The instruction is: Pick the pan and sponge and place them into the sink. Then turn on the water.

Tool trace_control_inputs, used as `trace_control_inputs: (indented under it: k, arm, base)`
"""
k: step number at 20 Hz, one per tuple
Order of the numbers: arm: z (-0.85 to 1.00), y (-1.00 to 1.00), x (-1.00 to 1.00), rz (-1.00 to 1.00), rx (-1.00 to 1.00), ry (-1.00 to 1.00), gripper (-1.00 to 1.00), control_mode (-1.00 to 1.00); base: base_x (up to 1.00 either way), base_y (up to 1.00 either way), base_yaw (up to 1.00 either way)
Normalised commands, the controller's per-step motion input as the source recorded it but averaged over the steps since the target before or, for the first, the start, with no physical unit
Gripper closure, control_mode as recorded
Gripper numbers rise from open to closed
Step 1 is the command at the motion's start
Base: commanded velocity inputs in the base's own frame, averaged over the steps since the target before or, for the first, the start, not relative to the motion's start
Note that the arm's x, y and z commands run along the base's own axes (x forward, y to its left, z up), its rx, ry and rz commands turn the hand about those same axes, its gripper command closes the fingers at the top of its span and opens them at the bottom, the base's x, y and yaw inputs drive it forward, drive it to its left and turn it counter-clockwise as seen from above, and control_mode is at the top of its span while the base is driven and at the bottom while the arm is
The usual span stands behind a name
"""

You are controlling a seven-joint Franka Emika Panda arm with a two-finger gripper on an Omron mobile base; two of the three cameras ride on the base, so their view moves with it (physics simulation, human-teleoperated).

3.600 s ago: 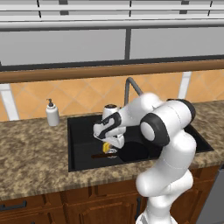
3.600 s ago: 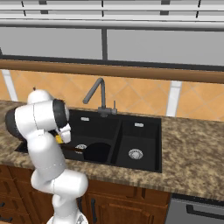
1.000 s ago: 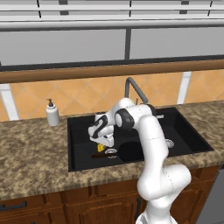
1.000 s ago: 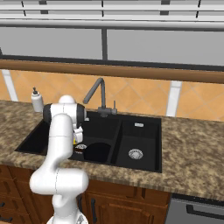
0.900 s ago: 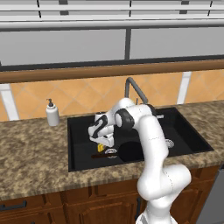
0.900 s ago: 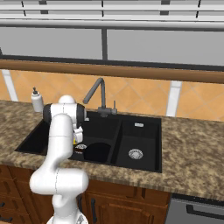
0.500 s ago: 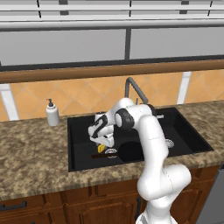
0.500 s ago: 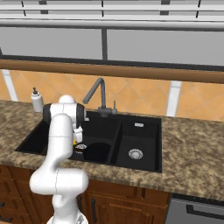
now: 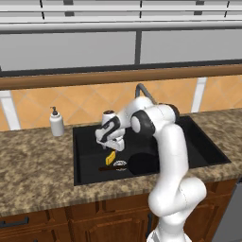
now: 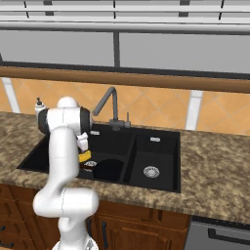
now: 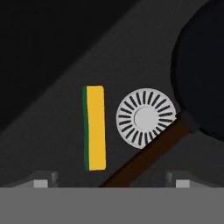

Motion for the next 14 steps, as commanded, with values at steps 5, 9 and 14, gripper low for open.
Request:
trace_control_inputs:
  k: [5, 9, 14]
  arm:
    - [1.0, 0.0, -0.62, 0.0, 0.0, -0.2, -1.0, -1.0]
    - [1.0, -0.03, -0.73, 0.0, 0.01, -0.15, -1.0, -1.0]
    - [0.77, -0.19, -0.32, 0.02, 0.09, -0.02, -1.0, -1.0]
  base:
    - [0.0, 0.0, 0.0]
    - [0.0, 0.0, 0.0]
    - [0.0, 0.0, 0.0]
